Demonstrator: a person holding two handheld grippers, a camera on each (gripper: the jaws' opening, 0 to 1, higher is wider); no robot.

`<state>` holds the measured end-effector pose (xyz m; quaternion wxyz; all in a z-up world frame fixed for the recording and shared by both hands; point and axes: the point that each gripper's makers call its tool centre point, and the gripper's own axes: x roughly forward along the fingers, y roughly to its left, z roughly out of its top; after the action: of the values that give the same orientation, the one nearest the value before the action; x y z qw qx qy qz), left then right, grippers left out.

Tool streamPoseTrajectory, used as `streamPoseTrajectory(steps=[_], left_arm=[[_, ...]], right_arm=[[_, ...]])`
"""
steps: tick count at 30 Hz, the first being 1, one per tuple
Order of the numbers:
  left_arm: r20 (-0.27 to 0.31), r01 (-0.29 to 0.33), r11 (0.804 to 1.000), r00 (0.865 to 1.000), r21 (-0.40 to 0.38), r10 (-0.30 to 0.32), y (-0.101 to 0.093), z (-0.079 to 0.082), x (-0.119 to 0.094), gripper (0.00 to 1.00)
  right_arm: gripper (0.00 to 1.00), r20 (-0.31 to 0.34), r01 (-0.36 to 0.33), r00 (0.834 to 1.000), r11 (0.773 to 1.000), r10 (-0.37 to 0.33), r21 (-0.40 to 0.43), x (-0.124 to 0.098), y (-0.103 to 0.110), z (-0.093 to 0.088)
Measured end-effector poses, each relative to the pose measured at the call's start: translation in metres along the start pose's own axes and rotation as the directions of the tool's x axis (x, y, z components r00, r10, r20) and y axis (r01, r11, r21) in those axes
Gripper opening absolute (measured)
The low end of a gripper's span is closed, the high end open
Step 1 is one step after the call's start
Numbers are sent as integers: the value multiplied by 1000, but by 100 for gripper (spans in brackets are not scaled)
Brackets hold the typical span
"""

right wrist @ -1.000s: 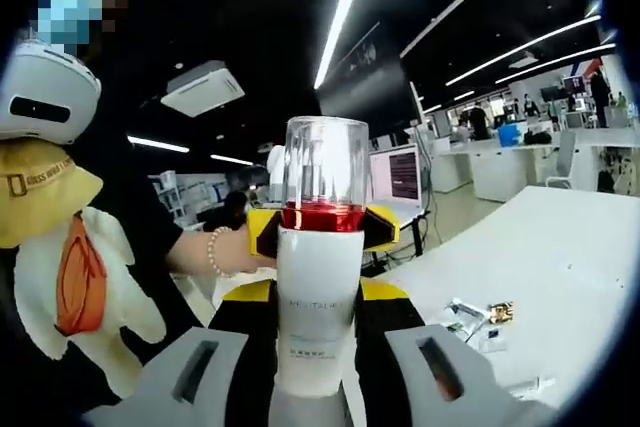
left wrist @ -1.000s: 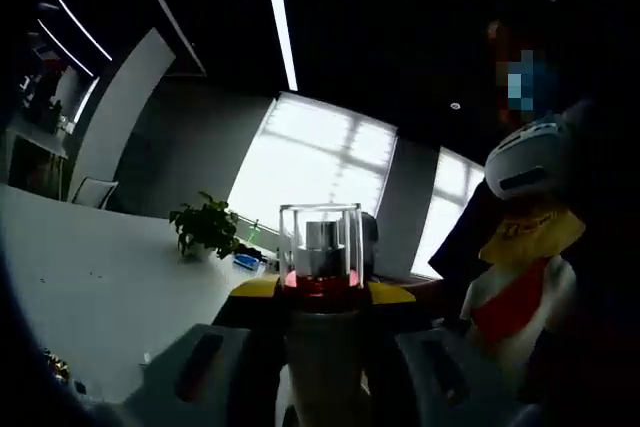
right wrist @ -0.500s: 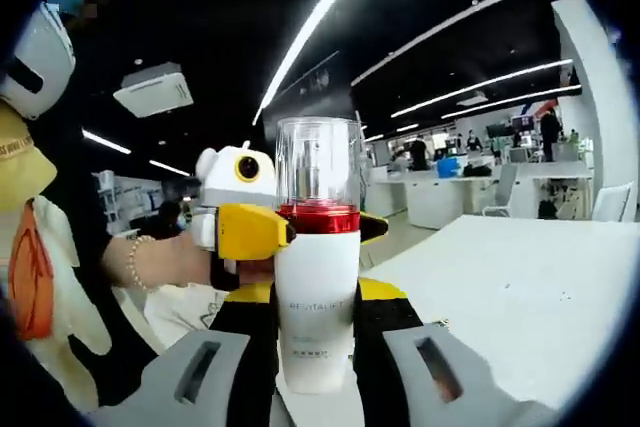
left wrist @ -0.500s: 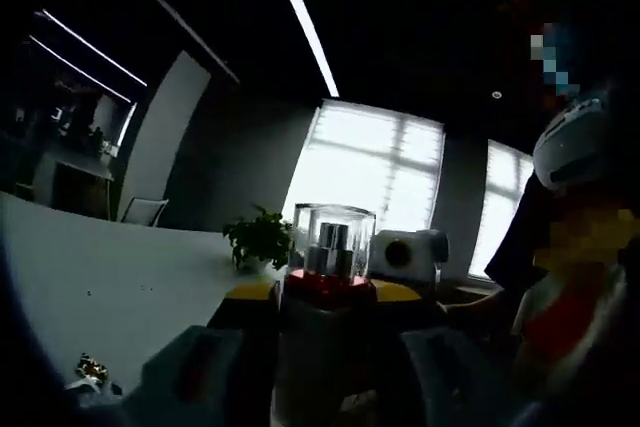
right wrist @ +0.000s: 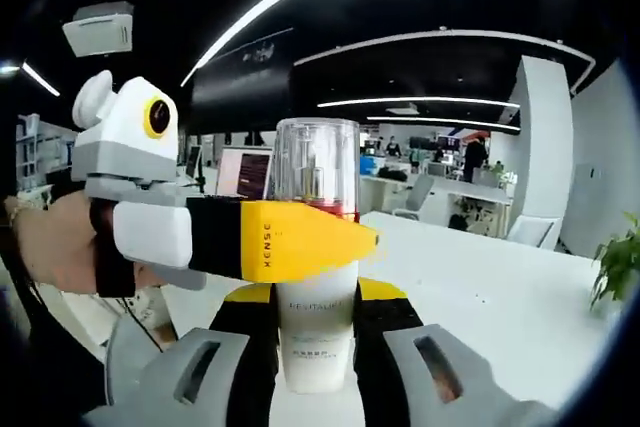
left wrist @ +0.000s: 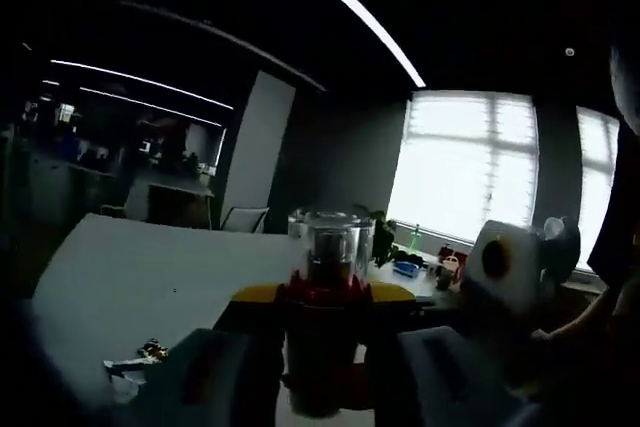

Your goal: Arrange the skincare products in the storage area until every visible bottle or jar stands upright without overlapping.

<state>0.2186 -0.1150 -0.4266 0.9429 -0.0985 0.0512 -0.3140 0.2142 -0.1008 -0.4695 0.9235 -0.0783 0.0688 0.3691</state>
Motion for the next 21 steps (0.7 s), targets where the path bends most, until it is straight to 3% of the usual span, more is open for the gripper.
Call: streamPoseTrajectory(steps=[2, 6, 8, 10, 12, 14, 17, 21], left_arm=[[-8, -32, 998, 999, 45, 32, 1, -3, 1, 24], [-25, -38, 998, 999, 53, 40, 0, -10, 2, 24], [-55, 10, 999, 998, 38, -8, 0, -14, 1, 23], [-68, 49, 997, 996, -52, -53, 2, -15, 0, 23], [-81, 105, 990, 990, -93, -113, 3, -15, -2, 23], [-88, 177, 979, 979, -102, -186, 0, -14, -3, 23], [-146, 289, 957, 946, -18, -288, -9, -16, -6, 23], [-171, 439, 899, 886, 3, -432, -28, -13, -14, 23]], right_arm=[[27, -4, 12, 1000, 1000, -12, 25, 1, -1, -6], [28, -22, 20, 1000, 999, -19, 44, 0, -2, -13], [28, -26, 18, 1000, 999, -18, 29, -3, -1, -16], [28, -18, -14, 1000, 1000, 14, 24, -7, 2, -15], [29, 24, -98, 995, 995, 97, 15, -8, 8, -11], [29, 57, -151, 987, 988, 149, 40, -12, 10, -7], [30, 62, -272, 961, 962, 269, 36, -16, 12, -7], [31, 99, -458, 887, 887, 452, 56, -31, 21, -1]])
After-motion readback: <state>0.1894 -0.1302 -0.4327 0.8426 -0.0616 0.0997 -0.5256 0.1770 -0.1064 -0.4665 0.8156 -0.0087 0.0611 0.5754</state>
